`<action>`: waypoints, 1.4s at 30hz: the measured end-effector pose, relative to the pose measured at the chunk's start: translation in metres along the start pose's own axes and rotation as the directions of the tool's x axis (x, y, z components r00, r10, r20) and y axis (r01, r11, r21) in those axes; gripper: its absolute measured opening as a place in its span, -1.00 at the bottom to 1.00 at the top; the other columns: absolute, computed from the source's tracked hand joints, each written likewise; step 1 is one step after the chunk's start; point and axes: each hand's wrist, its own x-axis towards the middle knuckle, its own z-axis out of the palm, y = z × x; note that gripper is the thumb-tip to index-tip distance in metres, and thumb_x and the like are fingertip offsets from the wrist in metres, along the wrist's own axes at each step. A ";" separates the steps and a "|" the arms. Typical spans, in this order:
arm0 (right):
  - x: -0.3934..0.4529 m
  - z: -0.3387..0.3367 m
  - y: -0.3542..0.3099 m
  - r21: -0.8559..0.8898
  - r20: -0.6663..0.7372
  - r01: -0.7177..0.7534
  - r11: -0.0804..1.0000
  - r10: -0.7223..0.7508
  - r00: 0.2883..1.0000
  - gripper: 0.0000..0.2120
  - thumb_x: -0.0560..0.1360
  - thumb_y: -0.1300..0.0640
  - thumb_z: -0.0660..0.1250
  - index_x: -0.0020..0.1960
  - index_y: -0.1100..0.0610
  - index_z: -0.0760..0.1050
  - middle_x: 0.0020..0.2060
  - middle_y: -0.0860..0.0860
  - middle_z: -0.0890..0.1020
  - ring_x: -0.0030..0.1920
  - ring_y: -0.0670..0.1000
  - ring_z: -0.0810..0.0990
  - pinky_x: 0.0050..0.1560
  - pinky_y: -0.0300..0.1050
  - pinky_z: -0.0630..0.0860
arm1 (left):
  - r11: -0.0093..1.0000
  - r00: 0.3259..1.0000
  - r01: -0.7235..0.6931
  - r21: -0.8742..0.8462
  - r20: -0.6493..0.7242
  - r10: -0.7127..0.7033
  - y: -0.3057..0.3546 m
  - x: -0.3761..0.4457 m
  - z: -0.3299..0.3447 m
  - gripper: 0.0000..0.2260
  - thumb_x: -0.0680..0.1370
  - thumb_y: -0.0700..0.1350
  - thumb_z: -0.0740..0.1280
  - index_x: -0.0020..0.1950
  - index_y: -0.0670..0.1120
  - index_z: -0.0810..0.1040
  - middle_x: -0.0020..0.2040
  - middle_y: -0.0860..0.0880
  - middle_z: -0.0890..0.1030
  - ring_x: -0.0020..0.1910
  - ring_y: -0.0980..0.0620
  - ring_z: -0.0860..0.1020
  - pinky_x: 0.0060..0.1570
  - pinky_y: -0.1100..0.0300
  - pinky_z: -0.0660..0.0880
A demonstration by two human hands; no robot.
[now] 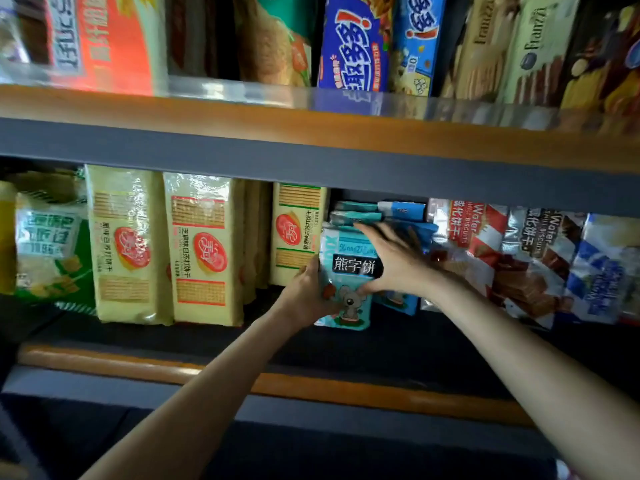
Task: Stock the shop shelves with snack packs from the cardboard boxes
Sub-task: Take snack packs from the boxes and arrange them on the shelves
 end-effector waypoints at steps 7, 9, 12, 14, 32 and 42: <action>-0.002 -0.003 -0.004 0.045 -0.142 0.069 0.997 -0.062 0.988 -0.10 0.30 -0.01 0.52 0.49 0.09 0.11 0.34 0.04 0.28 0.38 0.07 0.19 0.44 0.06 0.13 | 0.997 0.998 0.025 -0.069 0.053 -0.021 -0.001 0.010 0.005 -0.26 0.34 -0.19 0.52 0.38 -0.06 0.18 0.13 0.00 0.54 0.10 0.04 0.54 0.02 0.21 0.52; -0.004 0.006 -0.009 -0.065 -0.232 0.083 0.994 -0.096 0.968 -0.13 0.33 0.03 0.51 0.49 0.13 0.12 0.34 0.07 0.30 0.38 0.11 0.20 0.45 0.00 0.03 | 1.000 1.000 -0.006 -0.017 0.004 0.006 -0.001 0.009 0.007 -0.25 0.34 -0.15 0.53 0.41 -0.06 0.18 0.18 -0.04 0.54 0.13 0.00 0.54 0.09 0.11 0.53; -0.007 0.025 -0.010 -0.224 -0.387 0.035 0.974 -0.122 0.914 -0.15 0.30 0.10 0.55 0.46 0.21 0.20 0.28 0.17 0.41 0.33 0.22 0.33 0.44 0.06 0.08 | 0.994 0.994 -0.042 0.099 -0.095 0.052 0.001 0.013 0.010 -0.14 0.33 -0.12 0.53 0.47 -0.13 0.09 0.27 -0.11 0.45 0.24 -0.08 0.46 0.22 -0.01 0.45; -0.003 0.029 -0.009 -0.193 -0.410 0.004 0.981 -0.084 0.908 -0.15 0.30 0.12 0.55 0.46 0.23 0.21 0.28 0.20 0.41 0.33 0.25 0.33 0.42 0.09 0.14 | 0.983 0.992 -0.047 0.178 -0.110 0.067 0.005 0.016 0.012 -0.05 0.34 -0.09 0.52 0.51 -0.15 -0.05 0.36 -0.14 0.35 0.32 -0.11 0.39 0.30 -0.04 0.38; -0.004 -0.015 0.061 -0.423 -0.069 0.037 0.905 -0.072 0.995 0.01 0.35 -0.08 0.46 0.54 0.05 -0.14 0.38 0.08 0.28 0.42 0.10 0.22 0.46 0.01 -0.24 | 0.350 0.930 -0.236 0.906 0.105 0.353 0.035 0.026 -0.004 0.10 0.39 0.30 0.33 0.34 -0.08 -0.56 0.50 -0.23 -0.28 0.50 -0.20 -0.22 0.39 -0.12 -0.29; 0.000 -0.007 0.046 -0.523 -0.206 -0.144 0.840 0.040 0.978 -0.12 0.42 0.40 0.28 0.54 0.17 -0.19 0.50 0.15 0.02 0.51 0.15 -0.08 0.44 0.11 -0.32 | 0.353 0.901 -0.242 0.904 0.075 0.427 0.035 0.012 0.003 0.01 0.45 0.20 0.34 0.41 -0.11 -0.44 0.52 -0.24 -0.17 0.51 -0.19 -0.13 0.38 -0.08 -0.28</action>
